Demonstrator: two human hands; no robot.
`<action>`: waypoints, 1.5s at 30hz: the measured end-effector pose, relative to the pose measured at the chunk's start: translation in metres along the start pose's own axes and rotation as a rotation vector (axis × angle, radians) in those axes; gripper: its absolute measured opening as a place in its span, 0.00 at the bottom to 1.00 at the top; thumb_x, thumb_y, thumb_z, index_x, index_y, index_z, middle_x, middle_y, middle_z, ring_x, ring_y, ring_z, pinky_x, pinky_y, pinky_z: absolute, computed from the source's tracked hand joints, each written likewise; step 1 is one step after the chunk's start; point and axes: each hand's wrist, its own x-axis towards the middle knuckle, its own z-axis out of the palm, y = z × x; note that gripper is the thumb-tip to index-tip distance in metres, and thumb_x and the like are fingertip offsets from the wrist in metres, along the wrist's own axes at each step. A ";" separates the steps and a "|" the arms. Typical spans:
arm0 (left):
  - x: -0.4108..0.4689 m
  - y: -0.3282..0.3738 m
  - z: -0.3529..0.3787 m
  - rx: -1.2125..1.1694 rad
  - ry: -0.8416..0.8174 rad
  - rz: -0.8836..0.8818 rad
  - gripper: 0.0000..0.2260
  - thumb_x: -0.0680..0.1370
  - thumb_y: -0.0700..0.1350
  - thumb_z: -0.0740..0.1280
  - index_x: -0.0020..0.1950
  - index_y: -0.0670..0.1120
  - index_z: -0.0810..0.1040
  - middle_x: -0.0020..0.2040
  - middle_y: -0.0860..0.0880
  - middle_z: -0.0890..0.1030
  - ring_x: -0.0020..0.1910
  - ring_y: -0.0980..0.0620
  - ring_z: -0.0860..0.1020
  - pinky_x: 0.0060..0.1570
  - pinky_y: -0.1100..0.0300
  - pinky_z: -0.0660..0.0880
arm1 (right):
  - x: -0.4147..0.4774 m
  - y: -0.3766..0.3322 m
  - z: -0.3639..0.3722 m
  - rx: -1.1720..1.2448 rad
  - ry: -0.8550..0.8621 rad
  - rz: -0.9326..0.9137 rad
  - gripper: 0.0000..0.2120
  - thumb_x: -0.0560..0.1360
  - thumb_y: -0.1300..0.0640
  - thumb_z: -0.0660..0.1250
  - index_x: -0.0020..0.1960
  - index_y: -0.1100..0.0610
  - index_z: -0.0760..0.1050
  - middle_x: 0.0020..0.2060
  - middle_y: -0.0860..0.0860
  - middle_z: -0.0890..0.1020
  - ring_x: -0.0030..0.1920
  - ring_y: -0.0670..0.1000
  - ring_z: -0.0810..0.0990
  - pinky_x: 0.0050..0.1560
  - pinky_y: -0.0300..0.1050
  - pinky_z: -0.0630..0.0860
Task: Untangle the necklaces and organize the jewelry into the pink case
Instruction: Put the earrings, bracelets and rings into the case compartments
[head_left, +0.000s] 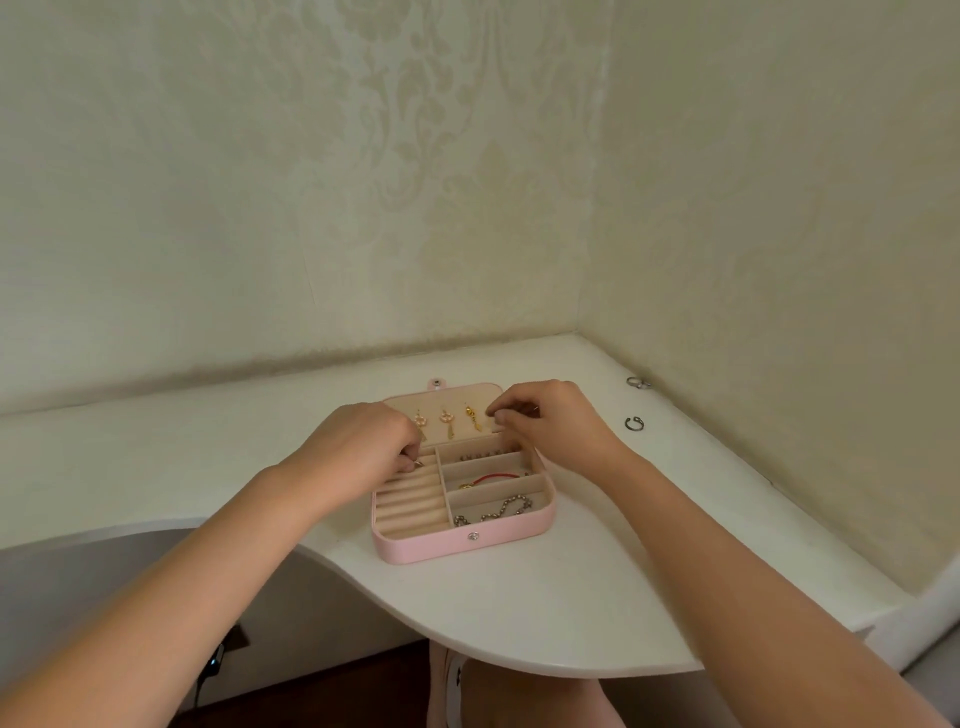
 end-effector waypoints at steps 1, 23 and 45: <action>-0.001 0.002 0.000 0.065 0.000 0.020 0.05 0.77 0.45 0.65 0.42 0.49 0.77 0.40 0.51 0.77 0.42 0.49 0.75 0.37 0.59 0.63 | 0.001 0.003 -0.005 -0.023 0.039 0.014 0.07 0.76 0.62 0.67 0.49 0.57 0.84 0.40 0.45 0.82 0.41 0.41 0.78 0.42 0.24 0.68; -0.002 0.006 0.058 -0.865 0.475 -0.238 0.13 0.80 0.42 0.64 0.37 0.48 0.82 0.38 0.57 0.82 0.40 0.63 0.79 0.39 0.75 0.68 | 0.025 0.108 -0.063 -0.559 0.235 0.495 0.20 0.73 0.70 0.63 0.63 0.58 0.76 0.52 0.60 0.82 0.53 0.57 0.79 0.50 0.44 0.74; -0.001 0.031 0.019 -1.393 0.333 -0.247 0.05 0.73 0.37 0.73 0.46 0.45 0.83 0.42 0.46 0.84 0.38 0.59 0.81 0.42 0.69 0.76 | -0.015 -0.037 -0.007 0.778 -0.060 0.175 0.07 0.72 0.72 0.69 0.45 0.62 0.80 0.36 0.56 0.83 0.36 0.50 0.83 0.45 0.39 0.81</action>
